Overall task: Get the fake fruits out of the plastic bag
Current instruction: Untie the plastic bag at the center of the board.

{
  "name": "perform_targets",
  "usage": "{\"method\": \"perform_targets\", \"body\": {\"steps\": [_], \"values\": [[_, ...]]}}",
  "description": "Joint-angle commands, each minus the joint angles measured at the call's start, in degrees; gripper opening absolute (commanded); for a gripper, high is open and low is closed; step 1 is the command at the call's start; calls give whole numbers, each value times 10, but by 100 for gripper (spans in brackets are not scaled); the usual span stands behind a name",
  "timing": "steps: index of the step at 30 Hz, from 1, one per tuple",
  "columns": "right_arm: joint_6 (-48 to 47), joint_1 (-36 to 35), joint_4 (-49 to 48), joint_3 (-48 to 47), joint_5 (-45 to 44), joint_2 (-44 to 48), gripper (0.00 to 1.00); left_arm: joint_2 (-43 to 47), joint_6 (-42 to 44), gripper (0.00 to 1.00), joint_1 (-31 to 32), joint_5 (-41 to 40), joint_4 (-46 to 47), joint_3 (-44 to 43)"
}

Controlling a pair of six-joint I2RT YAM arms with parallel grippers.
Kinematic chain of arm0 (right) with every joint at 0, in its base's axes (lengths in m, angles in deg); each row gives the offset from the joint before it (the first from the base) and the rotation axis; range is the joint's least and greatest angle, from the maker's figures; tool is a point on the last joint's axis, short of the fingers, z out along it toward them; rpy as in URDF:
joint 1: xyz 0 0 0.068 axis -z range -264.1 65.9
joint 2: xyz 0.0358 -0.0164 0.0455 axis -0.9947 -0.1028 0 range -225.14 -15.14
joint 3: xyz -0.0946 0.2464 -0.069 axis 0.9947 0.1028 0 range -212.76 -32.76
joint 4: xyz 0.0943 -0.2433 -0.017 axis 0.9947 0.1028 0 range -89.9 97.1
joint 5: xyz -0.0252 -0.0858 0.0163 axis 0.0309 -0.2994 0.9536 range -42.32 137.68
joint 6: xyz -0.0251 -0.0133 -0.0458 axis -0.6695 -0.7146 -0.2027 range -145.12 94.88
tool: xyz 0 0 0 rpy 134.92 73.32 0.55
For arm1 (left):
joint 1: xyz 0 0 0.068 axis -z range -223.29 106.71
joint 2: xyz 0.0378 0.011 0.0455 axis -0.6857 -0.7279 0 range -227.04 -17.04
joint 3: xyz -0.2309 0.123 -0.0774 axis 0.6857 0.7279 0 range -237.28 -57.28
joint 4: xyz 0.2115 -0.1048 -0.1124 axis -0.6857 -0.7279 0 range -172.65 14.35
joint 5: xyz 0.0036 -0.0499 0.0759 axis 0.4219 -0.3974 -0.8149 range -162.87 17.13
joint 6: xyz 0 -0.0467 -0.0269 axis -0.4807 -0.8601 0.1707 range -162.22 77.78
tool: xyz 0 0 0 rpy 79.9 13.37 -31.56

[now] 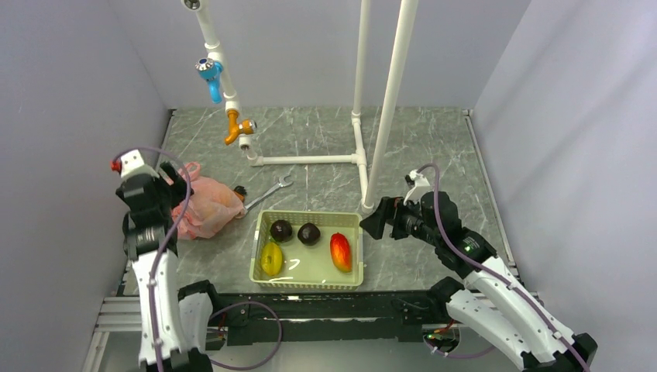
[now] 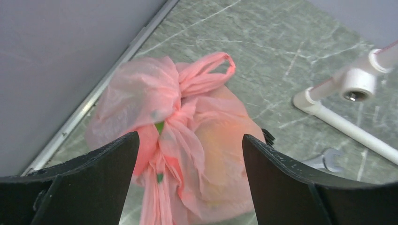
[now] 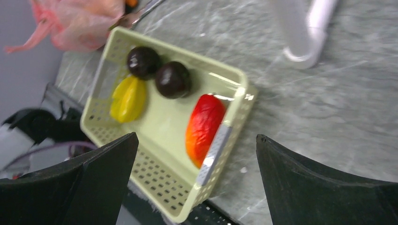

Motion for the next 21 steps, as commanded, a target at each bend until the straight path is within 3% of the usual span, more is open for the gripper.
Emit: {"method": "perform_targets", "body": {"steps": [1,7,11,16,21], "values": [[-3,-47,-52,-5,59,36,100,-94,59,86,0,-38,15,-71],[-25,-119,-118,-33,136,-17,100,-126,109,77,-1,-88,92,-37],[-45,-222,-172,-64,73,-89,100,-126,125,73,-1,-100,99,-27],[-89,-349,-227,-143,-15,-229,100,-140,125,80,-3,-102,112,-5],[-89,-376,-268,-222,-26,-355,100,-192,117,81,-7,-69,122,2]]}}
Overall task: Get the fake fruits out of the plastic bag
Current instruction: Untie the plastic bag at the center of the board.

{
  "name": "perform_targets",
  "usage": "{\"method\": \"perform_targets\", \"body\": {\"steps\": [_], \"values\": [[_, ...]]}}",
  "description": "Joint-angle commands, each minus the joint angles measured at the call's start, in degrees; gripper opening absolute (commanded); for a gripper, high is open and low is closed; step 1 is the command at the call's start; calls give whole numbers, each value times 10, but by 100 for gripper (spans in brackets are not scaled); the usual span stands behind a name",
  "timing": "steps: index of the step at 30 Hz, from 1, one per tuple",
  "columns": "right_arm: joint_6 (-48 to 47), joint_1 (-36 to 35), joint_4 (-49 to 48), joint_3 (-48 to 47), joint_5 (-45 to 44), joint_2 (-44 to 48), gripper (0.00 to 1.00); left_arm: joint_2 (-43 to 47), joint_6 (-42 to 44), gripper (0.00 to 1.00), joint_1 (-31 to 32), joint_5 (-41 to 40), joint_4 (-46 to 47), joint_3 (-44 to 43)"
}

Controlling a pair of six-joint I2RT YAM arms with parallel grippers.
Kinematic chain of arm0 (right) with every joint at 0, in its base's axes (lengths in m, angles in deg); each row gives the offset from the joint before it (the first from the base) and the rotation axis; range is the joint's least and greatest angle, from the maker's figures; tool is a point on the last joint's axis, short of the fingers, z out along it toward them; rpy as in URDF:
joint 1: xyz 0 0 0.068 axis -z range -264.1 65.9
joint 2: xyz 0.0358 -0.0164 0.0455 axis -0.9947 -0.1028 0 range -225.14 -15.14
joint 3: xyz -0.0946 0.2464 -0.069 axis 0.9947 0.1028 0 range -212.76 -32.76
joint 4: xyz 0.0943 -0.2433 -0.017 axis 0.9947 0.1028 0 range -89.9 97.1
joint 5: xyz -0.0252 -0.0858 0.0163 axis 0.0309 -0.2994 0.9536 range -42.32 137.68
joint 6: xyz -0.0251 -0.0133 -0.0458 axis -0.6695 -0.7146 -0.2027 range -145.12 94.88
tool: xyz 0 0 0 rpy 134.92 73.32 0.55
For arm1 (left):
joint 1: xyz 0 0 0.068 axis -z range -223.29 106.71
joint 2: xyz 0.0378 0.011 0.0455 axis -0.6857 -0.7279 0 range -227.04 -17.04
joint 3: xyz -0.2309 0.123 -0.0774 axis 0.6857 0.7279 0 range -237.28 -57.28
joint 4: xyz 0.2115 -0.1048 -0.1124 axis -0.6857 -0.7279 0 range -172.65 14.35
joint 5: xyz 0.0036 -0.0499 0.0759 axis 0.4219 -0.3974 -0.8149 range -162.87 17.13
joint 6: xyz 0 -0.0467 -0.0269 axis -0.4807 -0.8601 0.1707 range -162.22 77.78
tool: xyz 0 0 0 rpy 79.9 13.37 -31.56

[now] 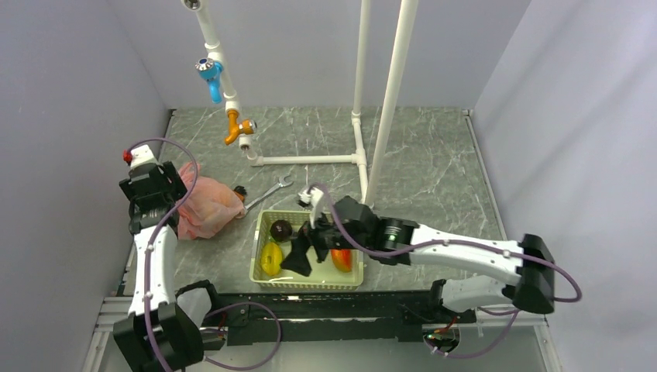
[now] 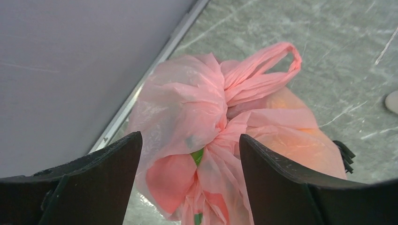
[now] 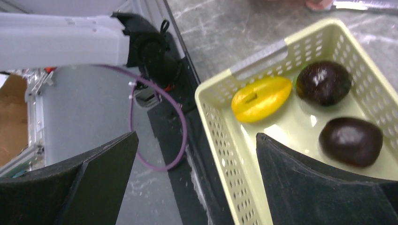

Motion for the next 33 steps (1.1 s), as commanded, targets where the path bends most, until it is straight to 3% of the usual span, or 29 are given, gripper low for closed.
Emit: {"method": "perform_targets", "body": {"steps": [1,4,6,8,11,14,19,23,28,33], "values": [[-15,-6,-85,-74,-48,-77,100,-50,3,80,-8,35,27,1],[-10,-5,-76,-122,-83,-134,100,-80,3,76,-11,66,12,-9],[-10,-5,-48,-154,-104,-173,100,-90,6,66,-13,90,10,-10],[-14,-5,-44,-168,-119,-201,100,-98,7,51,-14,95,7,-8],[-19,-5,-68,-165,-127,-229,100,-114,11,18,-15,90,-19,-26],[-30,-5,-87,-172,-146,-255,100,-99,1,2,-14,119,-24,-21],[-60,-6,-92,-211,-226,-295,100,-6,-32,0,-2,137,-12,34],[-87,-6,-134,-221,-245,-309,100,47,-49,0,-1,215,-37,56],[-132,-4,-139,-283,-218,-366,99,93,-31,0,0,260,-69,64],[-116,20,-223,-277,-96,-395,96,142,-6,0,45,210,-77,69]]}}
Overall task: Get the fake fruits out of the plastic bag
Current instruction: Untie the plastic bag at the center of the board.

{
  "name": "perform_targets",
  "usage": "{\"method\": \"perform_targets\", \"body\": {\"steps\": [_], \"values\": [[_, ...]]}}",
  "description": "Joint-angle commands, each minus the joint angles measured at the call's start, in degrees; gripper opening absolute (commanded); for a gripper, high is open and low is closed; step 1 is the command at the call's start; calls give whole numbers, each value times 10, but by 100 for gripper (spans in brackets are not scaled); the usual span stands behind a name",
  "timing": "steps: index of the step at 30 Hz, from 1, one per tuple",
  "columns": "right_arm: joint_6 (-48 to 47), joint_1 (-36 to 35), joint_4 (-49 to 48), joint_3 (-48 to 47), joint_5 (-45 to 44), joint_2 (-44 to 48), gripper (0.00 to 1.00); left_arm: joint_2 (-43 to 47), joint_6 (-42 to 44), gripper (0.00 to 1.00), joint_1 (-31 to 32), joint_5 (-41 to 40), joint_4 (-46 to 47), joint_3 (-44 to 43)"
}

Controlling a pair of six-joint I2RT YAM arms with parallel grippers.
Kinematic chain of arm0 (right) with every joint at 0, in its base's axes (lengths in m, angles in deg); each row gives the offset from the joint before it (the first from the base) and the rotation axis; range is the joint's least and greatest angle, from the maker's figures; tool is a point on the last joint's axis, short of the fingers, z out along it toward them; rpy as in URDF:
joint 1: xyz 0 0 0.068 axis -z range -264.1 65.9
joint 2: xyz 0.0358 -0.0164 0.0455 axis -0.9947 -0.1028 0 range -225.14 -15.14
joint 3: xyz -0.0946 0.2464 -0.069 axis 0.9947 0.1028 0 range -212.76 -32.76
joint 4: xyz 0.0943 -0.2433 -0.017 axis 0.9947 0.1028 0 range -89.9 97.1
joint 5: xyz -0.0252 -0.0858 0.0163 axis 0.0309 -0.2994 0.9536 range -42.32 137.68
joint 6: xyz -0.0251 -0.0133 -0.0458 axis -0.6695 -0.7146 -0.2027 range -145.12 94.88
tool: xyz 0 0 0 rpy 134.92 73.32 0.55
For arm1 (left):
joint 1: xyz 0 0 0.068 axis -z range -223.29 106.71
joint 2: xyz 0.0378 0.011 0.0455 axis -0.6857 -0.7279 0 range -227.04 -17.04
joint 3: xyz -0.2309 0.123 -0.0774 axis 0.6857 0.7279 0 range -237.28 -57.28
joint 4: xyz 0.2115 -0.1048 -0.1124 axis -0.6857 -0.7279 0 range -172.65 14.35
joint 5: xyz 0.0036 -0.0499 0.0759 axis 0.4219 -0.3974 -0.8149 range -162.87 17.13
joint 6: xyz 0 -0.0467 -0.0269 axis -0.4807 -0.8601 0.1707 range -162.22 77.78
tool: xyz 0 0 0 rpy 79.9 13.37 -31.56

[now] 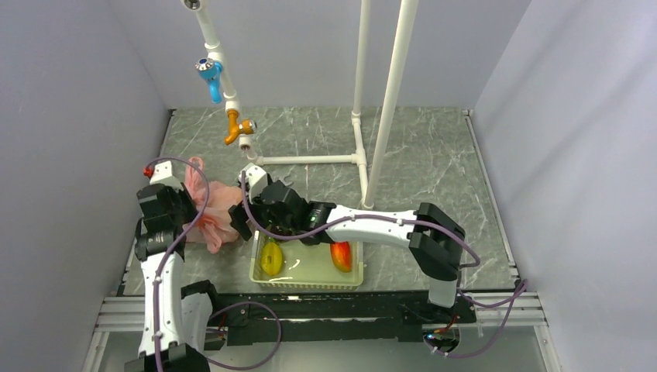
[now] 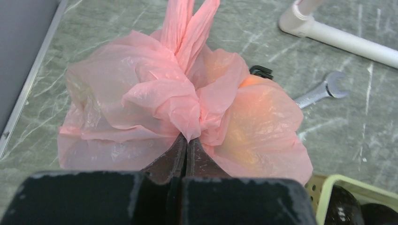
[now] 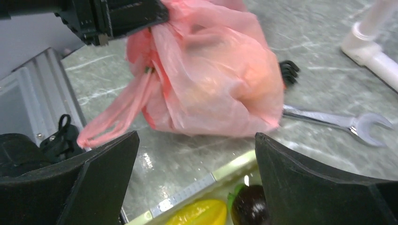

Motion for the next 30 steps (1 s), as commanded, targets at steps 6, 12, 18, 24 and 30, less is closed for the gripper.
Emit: {"method": "perform_targets", "body": {"steps": [6,12,18,24,30], "values": [[-19,29,-148,-31,184,-60,92,70,43,2,96,-93,1,7],[-52,28,-130,-92,196,-109,87,46,44,54,96,-95,3,-9],[-46,29,-146,-104,198,-131,82,71,23,68,95,-106,-2,-8],[-30,28,-153,-135,173,-163,74,57,-1,63,79,-131,-3,-9],[-18,29,-156,-138,156,-167,56,0,-11,45,36,-76,13,-16]]}}
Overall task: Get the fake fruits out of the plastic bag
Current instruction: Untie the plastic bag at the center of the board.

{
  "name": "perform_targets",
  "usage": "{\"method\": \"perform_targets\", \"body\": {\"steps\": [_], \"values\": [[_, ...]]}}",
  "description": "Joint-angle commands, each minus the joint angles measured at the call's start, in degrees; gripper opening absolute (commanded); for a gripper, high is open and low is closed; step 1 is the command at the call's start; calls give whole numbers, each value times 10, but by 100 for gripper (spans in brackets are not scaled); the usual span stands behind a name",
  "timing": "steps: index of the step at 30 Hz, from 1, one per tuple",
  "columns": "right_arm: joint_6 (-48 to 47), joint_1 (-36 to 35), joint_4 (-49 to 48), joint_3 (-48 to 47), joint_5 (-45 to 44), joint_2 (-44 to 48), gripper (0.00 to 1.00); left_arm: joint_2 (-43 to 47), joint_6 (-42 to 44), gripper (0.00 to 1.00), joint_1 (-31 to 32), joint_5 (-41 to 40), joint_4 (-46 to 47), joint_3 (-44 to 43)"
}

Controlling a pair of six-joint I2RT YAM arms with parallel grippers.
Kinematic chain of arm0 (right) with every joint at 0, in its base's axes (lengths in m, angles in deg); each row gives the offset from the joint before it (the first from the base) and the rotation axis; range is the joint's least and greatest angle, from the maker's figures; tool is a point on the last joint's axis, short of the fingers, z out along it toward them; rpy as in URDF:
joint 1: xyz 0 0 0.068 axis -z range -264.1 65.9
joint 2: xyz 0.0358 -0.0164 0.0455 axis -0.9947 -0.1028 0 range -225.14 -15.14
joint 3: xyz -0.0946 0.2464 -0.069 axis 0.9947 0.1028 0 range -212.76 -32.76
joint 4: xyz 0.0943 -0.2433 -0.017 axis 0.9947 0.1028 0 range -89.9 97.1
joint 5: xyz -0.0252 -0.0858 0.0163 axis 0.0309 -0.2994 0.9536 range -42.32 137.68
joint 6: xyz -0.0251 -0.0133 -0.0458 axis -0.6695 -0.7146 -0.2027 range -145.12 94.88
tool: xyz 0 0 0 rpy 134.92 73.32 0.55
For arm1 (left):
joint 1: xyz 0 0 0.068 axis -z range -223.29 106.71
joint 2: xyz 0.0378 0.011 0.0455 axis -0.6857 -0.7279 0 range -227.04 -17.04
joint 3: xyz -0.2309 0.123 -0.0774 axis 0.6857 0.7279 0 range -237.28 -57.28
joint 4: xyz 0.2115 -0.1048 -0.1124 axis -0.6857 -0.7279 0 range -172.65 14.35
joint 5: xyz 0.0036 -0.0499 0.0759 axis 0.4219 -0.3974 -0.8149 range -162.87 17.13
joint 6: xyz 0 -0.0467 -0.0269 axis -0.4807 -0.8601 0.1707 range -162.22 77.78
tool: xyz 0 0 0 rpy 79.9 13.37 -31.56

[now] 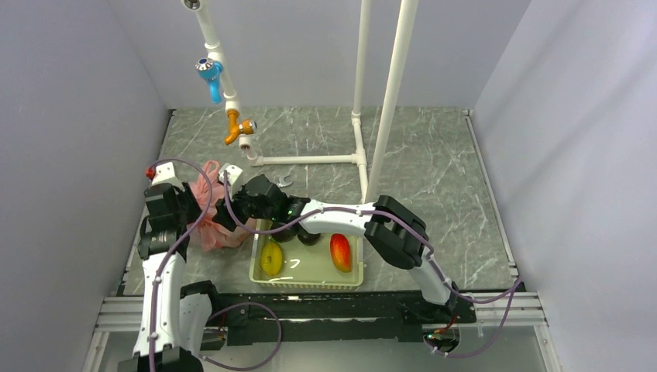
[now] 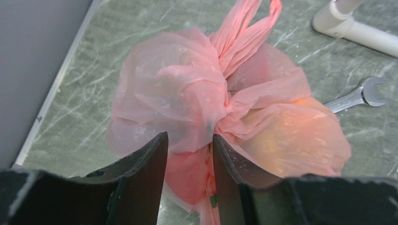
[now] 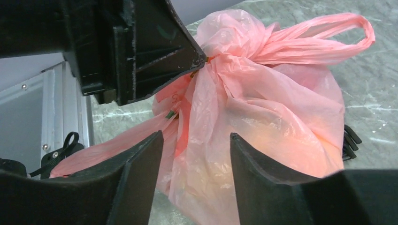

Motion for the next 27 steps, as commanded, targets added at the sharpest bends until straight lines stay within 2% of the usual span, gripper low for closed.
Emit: {"method": "perform_targets", "body": {"steps": [1,3,7,9,12,14,15,17,19,25,27], "values": [[8,0,-33,-19,-15,5,56,-38,-13,45,-28,55,33,-22],[6,0,-22,-34,-16,-5,56,-52,-20,44,-41,69,37,-23],[-3,0,-1,-68,-6,-26,59,-67,-17,30,-55,82,31,-27],[-6,0,1,-75,-2,-34,60,-61,-12,31,-54,89,26,-29],[2,1,-9,-77,-8,-44,60,-37,-5,40,-54,103,31,-22],[7,4,-15,-78,-11,-50,60,-28,-5,44,-54,97,32,-17],[9,5,-16,-81,-10,-54,60,-26,-4,42,-54,91,29,-19],[13,5,-15,-90,-12,-62,60,-30,-1,32,-54,87,30,-20],[11,5,-9,-100,-16,-73,59,-44,2,28,-54,97,29,-23],[8,6,1,-123,-29,-93,59,-76,5,27,-54,116,22,-34],[12,6,7,-131,-40,-99,59,-77,4,24,-54,115,24,-32]]}}
